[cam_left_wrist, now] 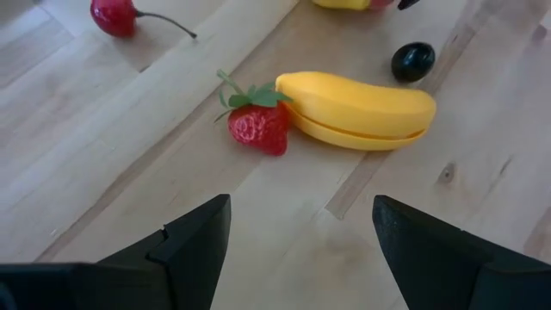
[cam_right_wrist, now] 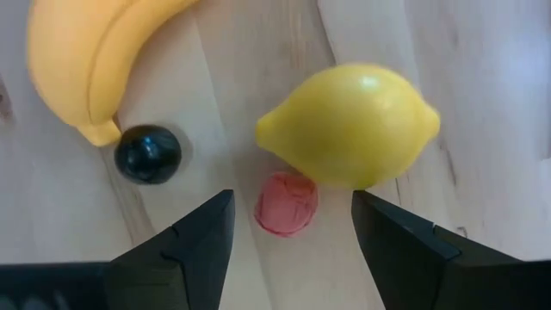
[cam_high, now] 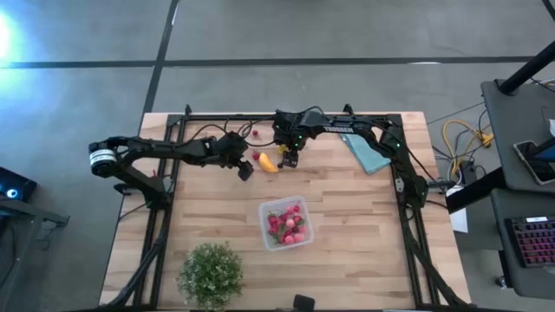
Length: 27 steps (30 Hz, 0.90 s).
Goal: Pick and placing Produce into tupperware
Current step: Put the peach into the transparent bin
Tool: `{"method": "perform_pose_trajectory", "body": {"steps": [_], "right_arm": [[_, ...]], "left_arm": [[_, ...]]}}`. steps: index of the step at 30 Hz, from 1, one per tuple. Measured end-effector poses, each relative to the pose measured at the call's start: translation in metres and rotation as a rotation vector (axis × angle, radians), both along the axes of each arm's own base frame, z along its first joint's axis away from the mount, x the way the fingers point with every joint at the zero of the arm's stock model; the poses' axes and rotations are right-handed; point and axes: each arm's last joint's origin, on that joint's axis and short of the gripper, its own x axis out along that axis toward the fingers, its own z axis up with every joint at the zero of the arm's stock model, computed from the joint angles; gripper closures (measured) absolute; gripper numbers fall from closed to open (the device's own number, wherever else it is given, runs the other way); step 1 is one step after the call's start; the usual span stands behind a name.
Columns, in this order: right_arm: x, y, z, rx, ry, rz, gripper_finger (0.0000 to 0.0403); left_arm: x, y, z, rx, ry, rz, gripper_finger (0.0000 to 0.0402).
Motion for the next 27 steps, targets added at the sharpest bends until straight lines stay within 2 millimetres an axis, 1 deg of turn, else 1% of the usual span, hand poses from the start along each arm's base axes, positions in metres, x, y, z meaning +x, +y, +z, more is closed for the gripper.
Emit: {"method": "perform_pose_trajectory", "body": {"steps": [7,18,22,27], "right_arm": [[-0.0034,-0.0007,-0.0077,0.008,0.007,-0.018,0.0177],[-0.0034,-0.0008,-0.0092,0.017,0.0,-0.057,0.0178],[-0.0036,-0.0007,-0.0091,0.018,0.001,-0.058,0.0191],[-0.004,-0.0005,-0.0097,0.025,0.003,-0.065,0.0222]], "left_arm": [[-0.0001,0.0,0.0,-0.001,0.001,0.0,0.0133],[-0.0001,0.0,0.0,-0.001,0.001,0.001,0.0133],[-0.0001,0.0,0.0,-0.001,0.0,0.001,0.0133],[-0.0001,0.0,0.0,0.0,0.001,0.0,0.0133]]}}
